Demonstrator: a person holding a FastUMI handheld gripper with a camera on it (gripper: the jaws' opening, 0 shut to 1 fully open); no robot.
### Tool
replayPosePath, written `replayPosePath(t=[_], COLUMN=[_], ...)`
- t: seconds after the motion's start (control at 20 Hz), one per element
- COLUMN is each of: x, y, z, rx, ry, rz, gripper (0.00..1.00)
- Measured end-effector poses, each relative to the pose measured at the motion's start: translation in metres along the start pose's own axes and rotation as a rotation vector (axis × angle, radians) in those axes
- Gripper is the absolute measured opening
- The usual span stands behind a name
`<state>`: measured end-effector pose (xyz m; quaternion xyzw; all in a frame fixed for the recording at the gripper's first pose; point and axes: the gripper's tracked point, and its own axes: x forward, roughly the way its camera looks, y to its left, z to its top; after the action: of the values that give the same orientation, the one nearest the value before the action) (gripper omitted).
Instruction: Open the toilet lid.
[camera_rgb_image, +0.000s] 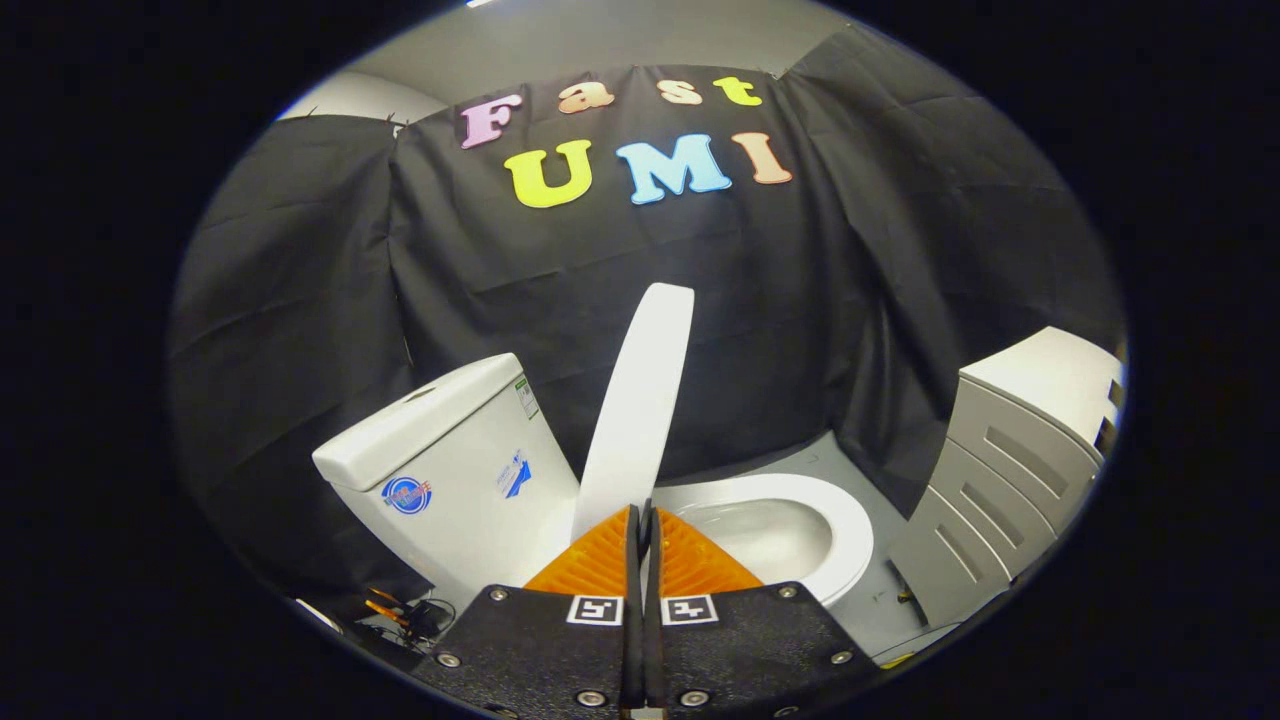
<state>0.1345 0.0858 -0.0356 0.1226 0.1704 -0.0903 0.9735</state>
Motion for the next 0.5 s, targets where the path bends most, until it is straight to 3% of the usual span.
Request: replayPosePath(t=[0.5], x=[-0.001], y=[0.031], z=[0.006], rx=[-0.121], ry=[0.003], rz=[-0.015], gripper=[0.0])
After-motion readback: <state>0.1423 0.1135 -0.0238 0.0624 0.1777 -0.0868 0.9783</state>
